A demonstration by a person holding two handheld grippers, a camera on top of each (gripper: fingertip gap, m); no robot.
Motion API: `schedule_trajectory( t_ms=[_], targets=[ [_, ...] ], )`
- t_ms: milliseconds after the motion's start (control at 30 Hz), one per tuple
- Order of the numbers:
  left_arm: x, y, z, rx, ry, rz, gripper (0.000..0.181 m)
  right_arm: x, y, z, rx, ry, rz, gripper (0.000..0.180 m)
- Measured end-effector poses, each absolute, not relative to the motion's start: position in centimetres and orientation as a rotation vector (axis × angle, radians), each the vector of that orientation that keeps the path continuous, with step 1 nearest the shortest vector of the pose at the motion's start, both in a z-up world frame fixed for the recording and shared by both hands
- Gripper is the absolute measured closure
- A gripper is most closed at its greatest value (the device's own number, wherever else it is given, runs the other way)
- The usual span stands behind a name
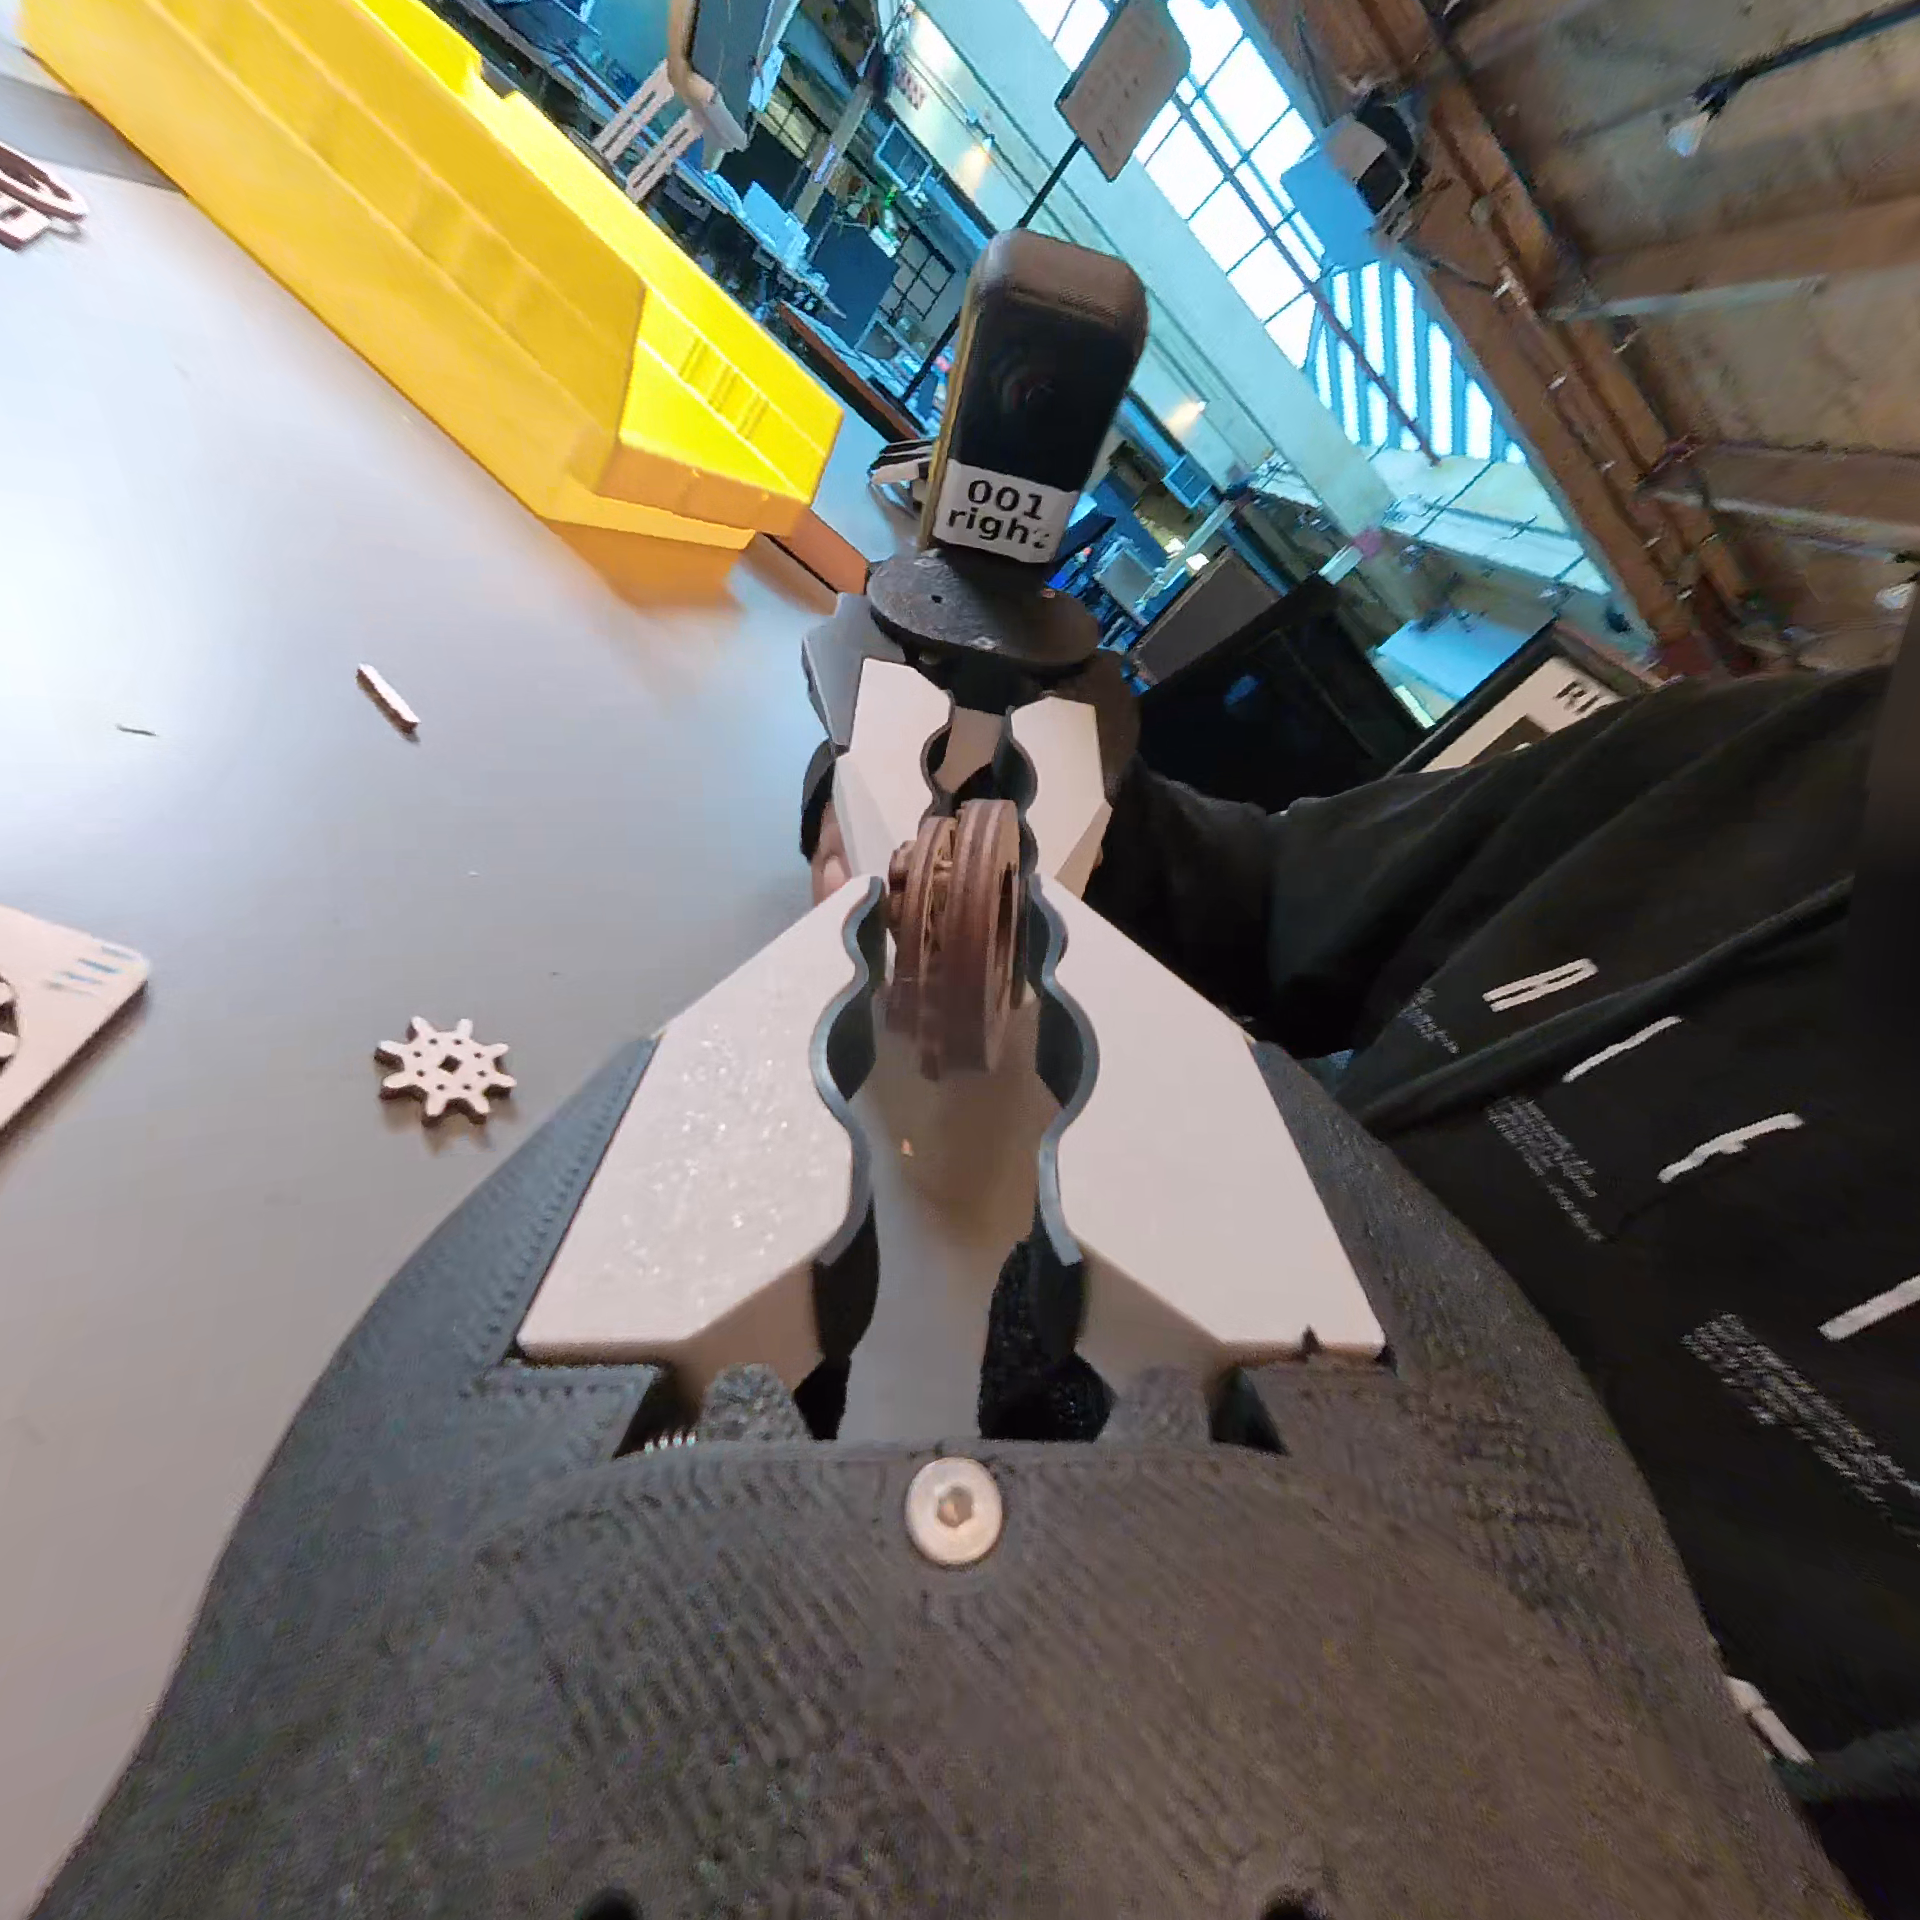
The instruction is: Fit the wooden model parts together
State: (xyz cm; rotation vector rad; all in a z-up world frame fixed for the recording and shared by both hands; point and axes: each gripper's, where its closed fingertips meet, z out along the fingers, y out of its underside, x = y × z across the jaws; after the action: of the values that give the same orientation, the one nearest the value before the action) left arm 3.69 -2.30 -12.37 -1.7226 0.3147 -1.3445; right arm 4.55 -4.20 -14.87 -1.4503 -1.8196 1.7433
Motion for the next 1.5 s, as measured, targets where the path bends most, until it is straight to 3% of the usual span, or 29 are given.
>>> schedule_trajectory(
  t_ms=[333,667,733,1500],
  targets=[
    [3.3,-2.3,-11.8,-1.693,0.145,-1.569,0.160,4.7,-3.5,-13.7,-1.558,-1.677,2.000,0.160],
    [2.6,-1.1,-12.3,-1.672,-0.080,-1.620,0.162,3.7,-2.5,-13.3,-1.631,-1.555,1.983,0.153],
    [2.6,-1.1,-12.2,-1.667,-0.084,-1.628,0.161,3.6,-2.3,-13.4,-1.631,-1.548,1.967,0.159],
    [2.9,-1.6,-12.1,-1.678,0.042,-1.583,0.162,4.0,-1.8,-12.8,-1.641,-1.507,2.017,0.161]
  ],
)
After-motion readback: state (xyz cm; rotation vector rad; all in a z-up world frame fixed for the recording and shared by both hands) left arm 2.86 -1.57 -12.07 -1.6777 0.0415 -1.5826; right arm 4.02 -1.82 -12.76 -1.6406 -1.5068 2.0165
